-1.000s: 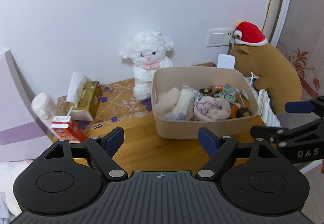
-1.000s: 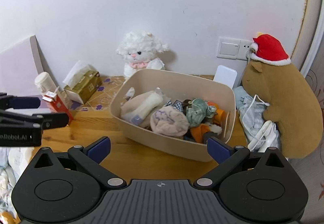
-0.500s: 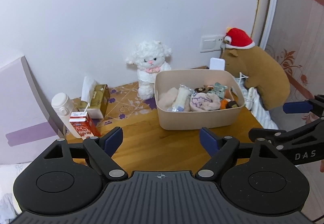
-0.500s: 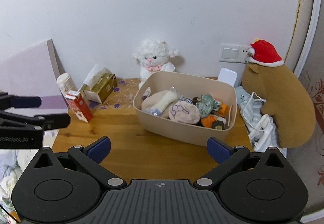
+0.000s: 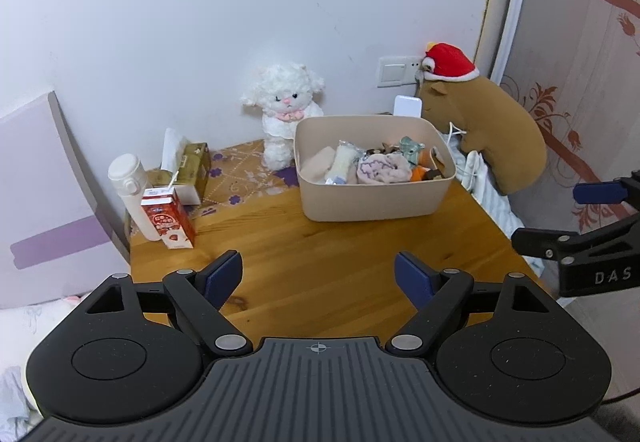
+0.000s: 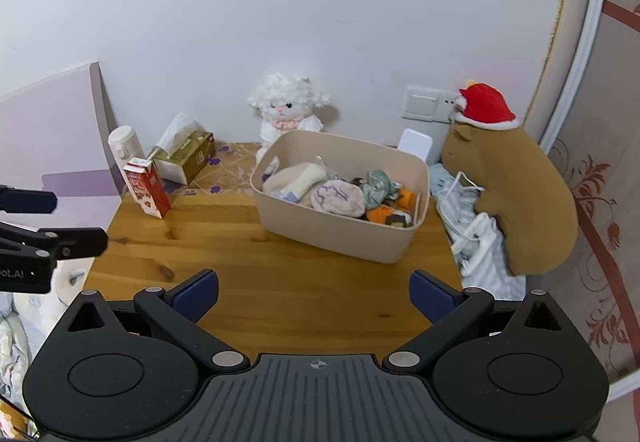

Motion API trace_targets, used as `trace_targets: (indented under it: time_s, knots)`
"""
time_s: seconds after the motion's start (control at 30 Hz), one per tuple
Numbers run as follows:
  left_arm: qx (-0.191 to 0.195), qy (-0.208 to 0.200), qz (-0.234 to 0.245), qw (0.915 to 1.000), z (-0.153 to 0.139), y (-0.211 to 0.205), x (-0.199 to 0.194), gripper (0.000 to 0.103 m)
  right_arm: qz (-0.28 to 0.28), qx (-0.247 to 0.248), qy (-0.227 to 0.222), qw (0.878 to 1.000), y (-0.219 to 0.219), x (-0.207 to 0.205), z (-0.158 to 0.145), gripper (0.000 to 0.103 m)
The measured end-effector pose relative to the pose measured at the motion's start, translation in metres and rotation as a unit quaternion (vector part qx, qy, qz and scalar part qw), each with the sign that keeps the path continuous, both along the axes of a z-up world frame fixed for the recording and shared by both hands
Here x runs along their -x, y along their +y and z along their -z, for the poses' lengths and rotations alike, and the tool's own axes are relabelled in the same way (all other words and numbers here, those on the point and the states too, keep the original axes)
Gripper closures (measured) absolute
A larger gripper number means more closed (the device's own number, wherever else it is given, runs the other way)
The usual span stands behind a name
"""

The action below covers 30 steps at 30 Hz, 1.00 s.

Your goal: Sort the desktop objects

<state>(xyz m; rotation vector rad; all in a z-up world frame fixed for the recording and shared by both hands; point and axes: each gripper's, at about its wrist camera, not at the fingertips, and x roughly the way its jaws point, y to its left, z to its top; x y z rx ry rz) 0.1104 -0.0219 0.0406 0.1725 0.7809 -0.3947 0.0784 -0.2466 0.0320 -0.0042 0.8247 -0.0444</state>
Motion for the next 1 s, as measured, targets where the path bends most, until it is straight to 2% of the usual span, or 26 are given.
trace_targets:
  time_s: [0.47,1.0]
  knots:
    - [0.001,-0.006,0.022,0.9997,-0.003,0.007,0.026,0.018,0.021,-0.008,0.005,1.0,-0.002,0.03,-0.005,0.0]
    - [0.019,0.007,0.031,0.9993,-0.004,0.01,0.023,0.018,0.037,-0.025,0.009,0.999,-0.009,0.036,-0.005,0.0]
